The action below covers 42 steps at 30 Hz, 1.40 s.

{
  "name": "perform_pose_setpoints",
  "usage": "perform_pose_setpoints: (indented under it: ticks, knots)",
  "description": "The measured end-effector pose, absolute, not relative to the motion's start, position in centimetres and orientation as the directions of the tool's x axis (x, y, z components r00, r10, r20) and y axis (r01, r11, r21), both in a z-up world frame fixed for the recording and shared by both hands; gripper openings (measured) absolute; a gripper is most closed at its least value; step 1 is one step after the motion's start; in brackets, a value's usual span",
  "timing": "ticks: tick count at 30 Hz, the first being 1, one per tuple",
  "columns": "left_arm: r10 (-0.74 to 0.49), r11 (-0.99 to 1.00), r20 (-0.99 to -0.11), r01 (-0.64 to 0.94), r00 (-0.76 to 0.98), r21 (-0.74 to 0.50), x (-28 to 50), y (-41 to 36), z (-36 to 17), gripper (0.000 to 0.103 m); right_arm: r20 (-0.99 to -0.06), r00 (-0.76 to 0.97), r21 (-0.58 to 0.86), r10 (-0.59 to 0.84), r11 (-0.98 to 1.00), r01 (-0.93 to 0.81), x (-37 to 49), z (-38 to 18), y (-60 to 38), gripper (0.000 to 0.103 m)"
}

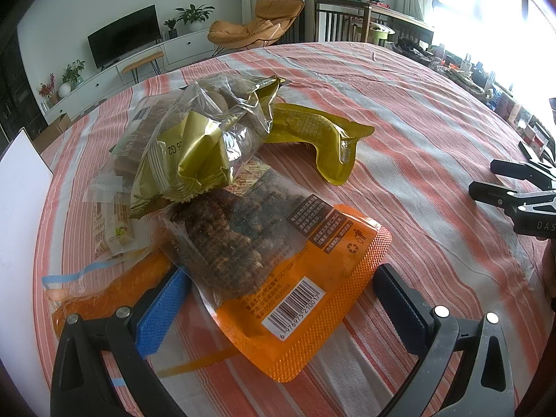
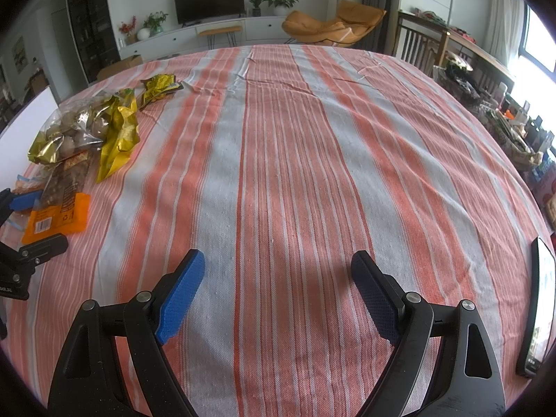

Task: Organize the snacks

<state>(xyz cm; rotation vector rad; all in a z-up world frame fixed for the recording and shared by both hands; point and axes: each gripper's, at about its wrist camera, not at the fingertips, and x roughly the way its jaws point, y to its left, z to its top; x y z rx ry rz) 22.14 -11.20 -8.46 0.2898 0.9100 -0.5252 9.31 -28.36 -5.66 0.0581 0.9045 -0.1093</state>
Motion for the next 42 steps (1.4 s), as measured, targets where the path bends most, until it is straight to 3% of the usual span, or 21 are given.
perform_pose_setpoints:
  ticks: [38,42]
  knots:
    - [-0.306,0.840,-0.809,0.542,0.503,0.020,22.0,-11.3,-8.5,0.103,-0.788,0.612,0.005,-0.069,0.993,0.118,9.4,-5.8,-28.3,0.090]
    - [-0.263,0.839,-0.835,0.542,0.483,0.049,20.7,-11.3,-8.1,0.103,-0.788,0.612,0.006,-0.068,0.993,0.119,9.4,-5.8,-28.3,0.090]
